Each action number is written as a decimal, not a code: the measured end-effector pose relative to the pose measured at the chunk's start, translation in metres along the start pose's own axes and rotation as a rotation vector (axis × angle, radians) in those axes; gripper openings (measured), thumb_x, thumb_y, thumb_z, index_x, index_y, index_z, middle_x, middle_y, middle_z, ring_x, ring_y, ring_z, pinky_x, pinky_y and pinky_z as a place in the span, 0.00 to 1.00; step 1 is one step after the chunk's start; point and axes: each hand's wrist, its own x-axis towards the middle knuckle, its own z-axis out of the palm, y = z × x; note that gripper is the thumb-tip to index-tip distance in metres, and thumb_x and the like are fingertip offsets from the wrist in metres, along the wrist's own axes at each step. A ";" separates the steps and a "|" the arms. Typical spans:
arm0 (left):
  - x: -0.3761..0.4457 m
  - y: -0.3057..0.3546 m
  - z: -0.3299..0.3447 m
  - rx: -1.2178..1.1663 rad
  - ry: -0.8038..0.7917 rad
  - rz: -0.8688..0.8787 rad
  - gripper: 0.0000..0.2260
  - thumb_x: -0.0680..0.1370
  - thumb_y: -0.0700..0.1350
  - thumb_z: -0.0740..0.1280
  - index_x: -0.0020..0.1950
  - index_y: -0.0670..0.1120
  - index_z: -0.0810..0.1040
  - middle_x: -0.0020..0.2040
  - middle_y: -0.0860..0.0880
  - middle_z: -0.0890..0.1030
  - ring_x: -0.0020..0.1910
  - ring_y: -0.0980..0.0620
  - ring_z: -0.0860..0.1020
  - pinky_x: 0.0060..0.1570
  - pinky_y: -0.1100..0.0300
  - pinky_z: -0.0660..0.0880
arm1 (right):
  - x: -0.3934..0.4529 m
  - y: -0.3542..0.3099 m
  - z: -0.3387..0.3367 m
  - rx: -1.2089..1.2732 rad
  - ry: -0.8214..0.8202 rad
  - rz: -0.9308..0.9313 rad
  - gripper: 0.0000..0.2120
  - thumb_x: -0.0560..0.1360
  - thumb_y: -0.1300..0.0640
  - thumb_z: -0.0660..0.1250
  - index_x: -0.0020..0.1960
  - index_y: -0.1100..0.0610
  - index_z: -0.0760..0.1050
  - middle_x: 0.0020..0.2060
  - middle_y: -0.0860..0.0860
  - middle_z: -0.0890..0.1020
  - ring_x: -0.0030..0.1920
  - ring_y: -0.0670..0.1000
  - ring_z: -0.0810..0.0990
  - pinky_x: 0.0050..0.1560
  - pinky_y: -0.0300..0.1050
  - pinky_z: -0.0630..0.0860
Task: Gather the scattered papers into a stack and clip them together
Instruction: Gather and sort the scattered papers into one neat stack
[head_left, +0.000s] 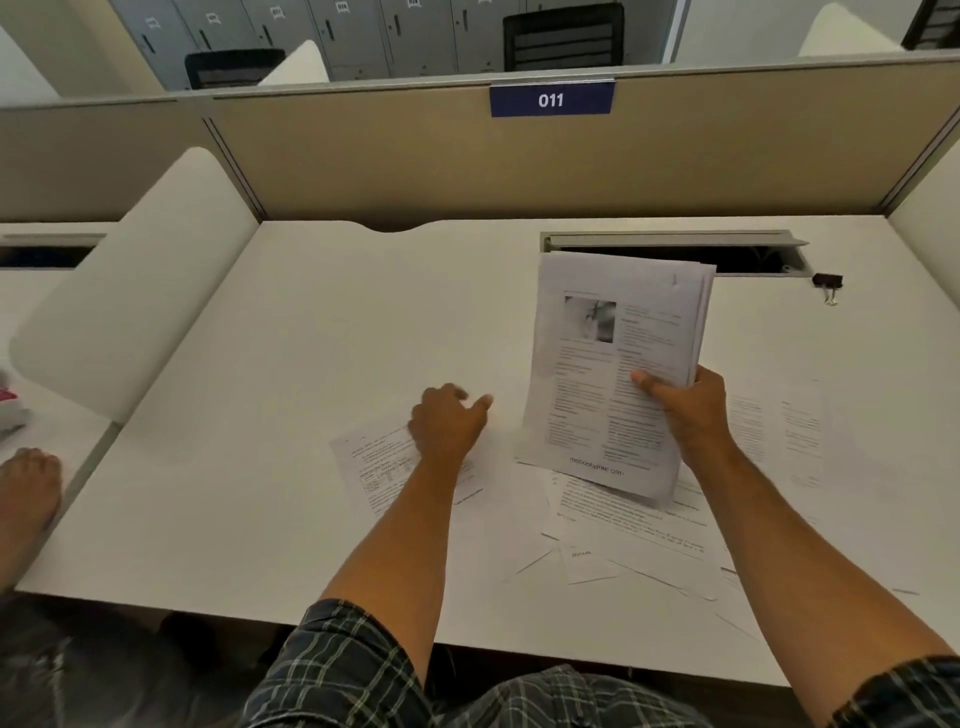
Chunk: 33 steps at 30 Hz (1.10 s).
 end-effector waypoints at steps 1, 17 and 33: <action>0.000 -0.011 0.001 0.147 0.016 -0.104 0.25 0.75 0.60 0.69 0.66 0.46 0.76 0.65 0.42 0.75 0.65 0.40 0.74 0.65 0.47 0.70 | 0.000 0.002 -0.003 0.005 0.015 0.006 0.21 0.70 0.56 0.81 0.60 0.58 0.81 0.51 0.53 0.87 0.48 0.55 0.87 0.51 0.58 0.85; 0.009 -0.043 0.016 0.176 -0.029 0.020 0.39 0.80 0.60 0.66 0.83 0.45 0.53 0.84 0.44 0.46 0.83 0.42 0.45 0.80 0.39 0.46 | 0.004 0.009 -0.008 0.001 0.007 0.014 0.19 0.71 0.58 0.80 0.60 0.56 0.82 0.51 0.53 0.87 0.49 0.56 0.88 0.51 0.61 0.84; 0.035 -0.049 0.000 0.054 -0.042 -0.342 0.31 0.64 0.60 0.82 0.57 0.42 0.77 0.54 0.44 0.83 0.57 0.42 0.82 0.56 0.50 0.73 | 0.008 0.010 -0.013 -0.001 0.032 0.043 0.18 0.71 0.57 0.80 0.59 0.56 0.82 0.50 0.52 0.87 0.48 0.56 0.88 0.51 0.62 0.84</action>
